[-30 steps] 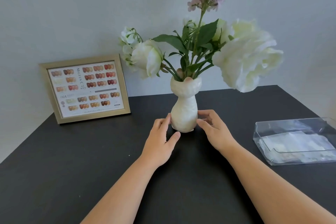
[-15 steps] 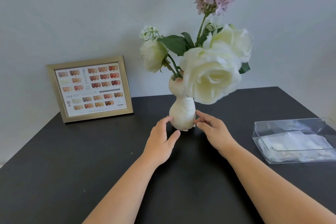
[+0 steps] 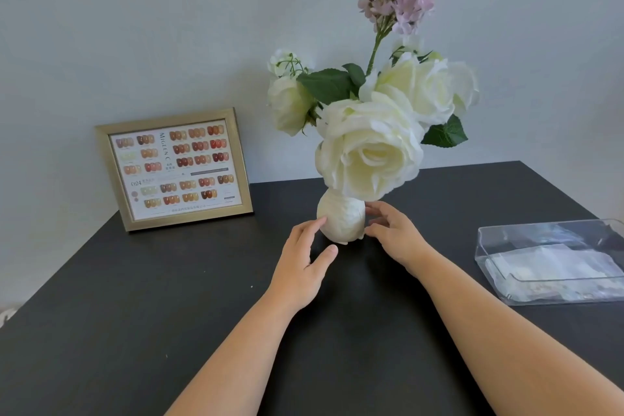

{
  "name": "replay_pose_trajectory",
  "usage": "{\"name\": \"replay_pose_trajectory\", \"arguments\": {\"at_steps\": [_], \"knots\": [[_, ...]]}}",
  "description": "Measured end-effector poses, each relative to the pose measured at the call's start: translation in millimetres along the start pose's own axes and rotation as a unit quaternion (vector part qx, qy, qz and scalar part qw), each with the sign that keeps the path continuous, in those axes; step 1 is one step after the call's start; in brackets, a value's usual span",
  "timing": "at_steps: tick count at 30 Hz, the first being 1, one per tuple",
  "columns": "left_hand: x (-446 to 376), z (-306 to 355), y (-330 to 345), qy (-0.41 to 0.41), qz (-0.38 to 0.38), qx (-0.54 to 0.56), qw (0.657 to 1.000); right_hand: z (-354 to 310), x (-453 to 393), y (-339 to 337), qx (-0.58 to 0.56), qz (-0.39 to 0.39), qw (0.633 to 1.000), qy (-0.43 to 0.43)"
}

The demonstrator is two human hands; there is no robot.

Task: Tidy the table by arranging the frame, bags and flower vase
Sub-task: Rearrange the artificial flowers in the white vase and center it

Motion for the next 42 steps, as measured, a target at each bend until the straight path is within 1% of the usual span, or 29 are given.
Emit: {"name": "replay_pose_trajectory", "arguments": {"at_steps": [10, 17, 19, 21, 25, 42], "knots": [[-7, -5, 2, -0.035, -0.027, 0.028, 0.999, -1, 9, -4, -0.01, 0.033, 0.999, -0.02], [-10, -7, 3, -0.055, -0.048, 0.028, 0.997, 2, 15, 0, 0.019, 0.047, 0.998, -0.03], [-10, -7, 4, -0.054, -0.05, 0.027, 0.997, 1, 17, 0, 0.036, 0.06, 0.997, -0.036], [-11, -7, 3, -0.049, -0.048, 0.017, 0.997, 1, 18, 0, 0.026, 0.067, 0.997, -0.033], [-11, -7, 3, -0.04, -0.045, -0.007, 0.998, 2, 22, 2, 0.031, 0.069, 0.997, -0.009], [-7, -2, 2, -0.03, -0.039, -0.034, 0.998, 1, 30, -3, 0.015, 0.074, 0.997, 0.005]]}}
Point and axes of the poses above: each hand's wrist, its own x-axis away from the middle knuckle, its own y-axis out of the palm, z = x × y, the point moved 5 cm from there along -x, towards the middle knuckle, and after that the axes turned 14 degrees about -y, right-handed, at the moved point
